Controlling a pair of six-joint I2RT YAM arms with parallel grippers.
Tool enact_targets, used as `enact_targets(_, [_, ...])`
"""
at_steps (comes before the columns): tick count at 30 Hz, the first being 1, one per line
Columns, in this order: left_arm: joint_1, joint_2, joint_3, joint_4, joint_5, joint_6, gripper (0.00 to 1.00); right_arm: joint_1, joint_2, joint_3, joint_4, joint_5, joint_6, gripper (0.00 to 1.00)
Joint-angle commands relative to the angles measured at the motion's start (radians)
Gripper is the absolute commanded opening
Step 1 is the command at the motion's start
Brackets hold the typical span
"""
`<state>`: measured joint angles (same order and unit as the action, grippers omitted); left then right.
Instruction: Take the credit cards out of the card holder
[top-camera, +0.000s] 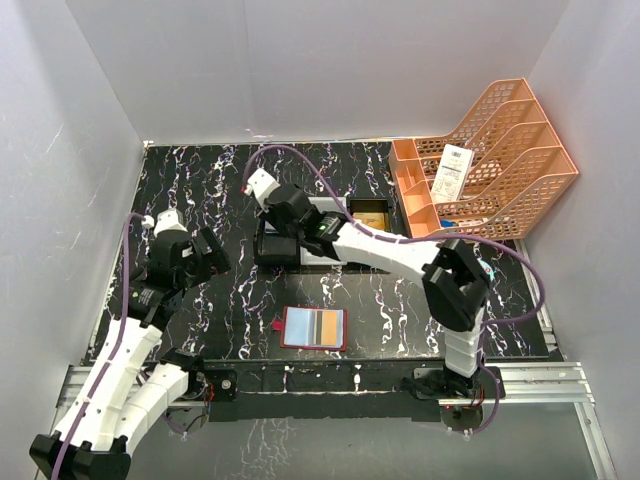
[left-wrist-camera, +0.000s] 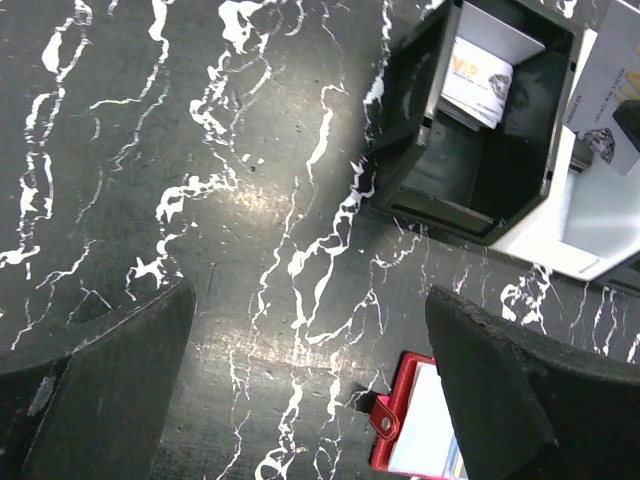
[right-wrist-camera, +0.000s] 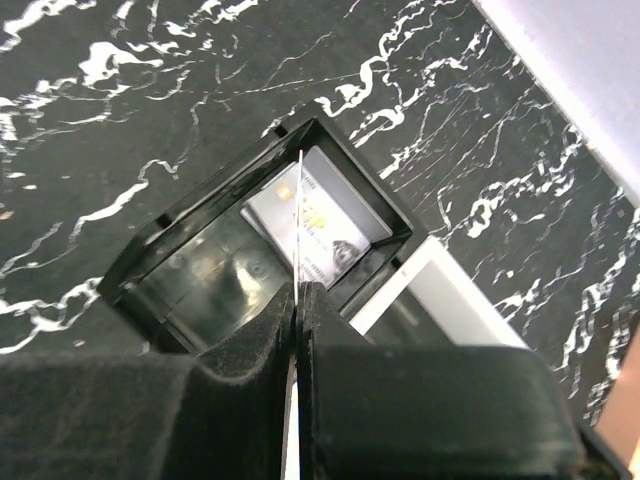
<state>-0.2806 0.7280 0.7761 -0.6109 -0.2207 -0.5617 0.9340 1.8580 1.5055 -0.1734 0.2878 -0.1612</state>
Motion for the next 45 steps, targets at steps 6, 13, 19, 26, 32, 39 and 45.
enact_targets(6, [0.003,-0.059,-0.006,-0.032,-0.112,-0.022,0.99,-0.003,0.163,0.119,0.089,0.115,-0.333,0.00])
enact_targets(13, [0.004,-0.089,-0.011,-0.023,-0.111,-0.020,0.99,-0.010,0.241,0.174,0.111,0.101,-0.388,0.00])
enact_targets(19, [0.004,-0.116,-0.015,-0.023,-0.120,-0.023,0.99,-0.027,0.299,0.207,0.117,0.117,-0.431,0.00])
enact_targets(26, [0.004,-0.108,-0.013,-0.028,-0.126,-0.028,0.99,-0.036,0.363,0.236,0.106,0.145,-0.482,0.00])
enact_targets(32, [0.004,-0.103,-0.016,-0.027,-0.128,-0.030,0.99,-0.041,0.383,0.221,0.140,0.144,-0.530,0.03])
enact_targets(39, [0.004,-0.096,-0.015,-0.035,-0.139,-0.035,0.99,-0.042,0.400,0.221,0.142,0.139,-0.543,0.09])
enact_targets(45, [0.004,-0.095,-0.015,-0.036,-0.140,-0.035,0.99,-0.043,0.412,0.219,0.129,0.137,-0.559,0.10])
